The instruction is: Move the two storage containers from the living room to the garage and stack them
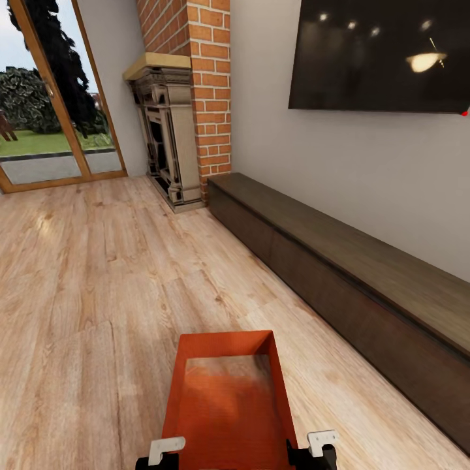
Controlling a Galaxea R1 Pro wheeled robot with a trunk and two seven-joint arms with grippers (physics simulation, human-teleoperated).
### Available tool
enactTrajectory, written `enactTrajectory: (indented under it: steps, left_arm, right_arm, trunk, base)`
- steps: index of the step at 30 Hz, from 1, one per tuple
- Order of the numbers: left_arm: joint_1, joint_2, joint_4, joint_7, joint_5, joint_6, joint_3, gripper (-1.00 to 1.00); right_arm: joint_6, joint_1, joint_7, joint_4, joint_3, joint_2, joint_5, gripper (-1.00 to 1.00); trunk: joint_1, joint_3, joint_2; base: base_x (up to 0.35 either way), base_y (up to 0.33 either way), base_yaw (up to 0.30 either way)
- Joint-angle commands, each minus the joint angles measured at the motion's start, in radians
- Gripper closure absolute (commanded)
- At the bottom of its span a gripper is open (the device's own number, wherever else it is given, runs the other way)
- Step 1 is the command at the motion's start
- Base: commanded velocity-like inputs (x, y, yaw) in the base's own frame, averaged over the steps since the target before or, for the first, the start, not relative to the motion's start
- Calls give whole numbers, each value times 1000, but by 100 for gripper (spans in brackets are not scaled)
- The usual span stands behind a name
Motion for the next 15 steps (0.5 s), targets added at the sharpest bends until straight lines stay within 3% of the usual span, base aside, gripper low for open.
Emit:
enactTrajectory:
  steps: [1, 15]
  left_arm:
    - [-1, 0, 1, 8, 12, -4, -2, 100]
    - [-1, 0, 1, 8, 12, -4, -2, 100]
  right_arm:
    - [-2, 0, -9, 1, 8, 0, 3, -100]
    - [-1, 0, -9, 1, 8, 1, 3, -100]
  trunk:
    - [0, -1, 0]
    - [0, -1, 0]
  base:
    - [0, 0, 0]
    - [0, 0, 0]
